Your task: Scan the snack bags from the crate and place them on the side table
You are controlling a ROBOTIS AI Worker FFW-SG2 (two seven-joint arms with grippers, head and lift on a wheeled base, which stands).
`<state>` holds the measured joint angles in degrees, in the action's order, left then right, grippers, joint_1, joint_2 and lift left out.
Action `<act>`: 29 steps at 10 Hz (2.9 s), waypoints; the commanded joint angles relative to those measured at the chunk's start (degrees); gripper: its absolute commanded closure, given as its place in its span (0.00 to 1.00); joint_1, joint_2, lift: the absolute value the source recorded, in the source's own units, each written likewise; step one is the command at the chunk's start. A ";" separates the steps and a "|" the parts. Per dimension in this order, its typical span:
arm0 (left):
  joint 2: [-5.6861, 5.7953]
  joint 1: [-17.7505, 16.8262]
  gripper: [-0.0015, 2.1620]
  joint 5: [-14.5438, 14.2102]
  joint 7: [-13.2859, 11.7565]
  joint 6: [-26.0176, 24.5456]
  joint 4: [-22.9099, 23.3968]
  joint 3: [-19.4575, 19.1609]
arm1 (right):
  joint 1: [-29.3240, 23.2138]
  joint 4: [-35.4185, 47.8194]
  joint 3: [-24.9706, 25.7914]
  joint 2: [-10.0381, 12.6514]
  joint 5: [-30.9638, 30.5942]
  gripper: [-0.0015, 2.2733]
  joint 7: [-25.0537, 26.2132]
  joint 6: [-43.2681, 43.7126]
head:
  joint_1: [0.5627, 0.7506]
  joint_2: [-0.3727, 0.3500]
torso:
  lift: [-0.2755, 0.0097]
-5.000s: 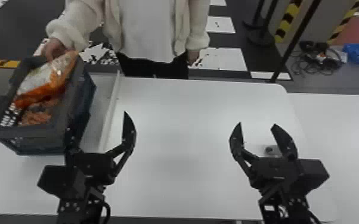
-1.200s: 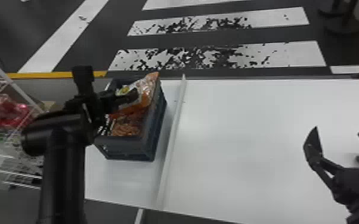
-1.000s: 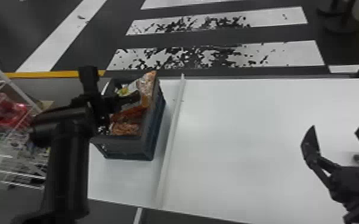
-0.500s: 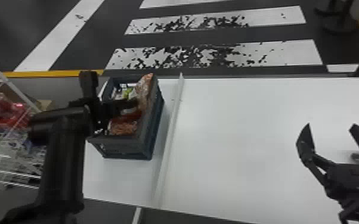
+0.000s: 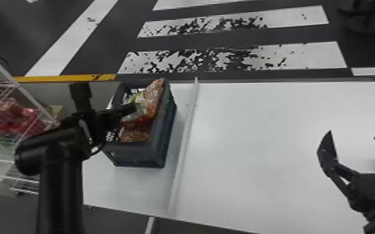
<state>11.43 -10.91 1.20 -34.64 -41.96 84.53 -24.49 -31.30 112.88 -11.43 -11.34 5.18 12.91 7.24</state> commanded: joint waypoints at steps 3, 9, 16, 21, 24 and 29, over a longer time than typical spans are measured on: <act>-0.70 2.91 0.99 -4.63 -0.16 -0.02 5.03 -2.49 | -0.08 0.14 -0.08 0.00 -0.09 0.05 0.00 0.00 | 0.70 0.88 | 0.79; -1.05 9.76 0.99 -16.85 0.72 -10.92 23.75 -7.42 | -0.26 0.32 -0.08 0.09 -0.26 0.05 0.00 0.00 | 0.70 0.89 | 0.79; -8.09 13.81 0.99 -16.58 2.30 -16.54 38.87 4.98 | -0.52 1.29 -0.08 0.09 -0.26 0.05 0.00 0.00 | 0.70 0.74 | 0.79; -11.57 14.33 0.99 -8.50 4.85 -10.92 32.80 25.90 | -0.43 1.29 0.01 0.09 -0.17 0.05 0.09 0.18 | 0.70 0.44 | 0.79; -11.57 14.68 0.99 -5.33 6.25 -7.05 26.39 34.42 | -0.26 1.29 0.01 0.09 -0.09 0.05 0.09 0.18 | 0.70 0.31 | 0.79; -11.57 17.94 0.00 -6.12 11.97 4.90 19.09 39.08 | -0.17 1.20 -0.25 0.09 -0.09 0.05 0.09 0.18 | 0.70 0.18 | 0.79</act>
<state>0.00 6.67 -4.86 -22.85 -38.07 103.64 14.38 -31.46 114.10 -11.65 -11.25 5.09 13.01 7.38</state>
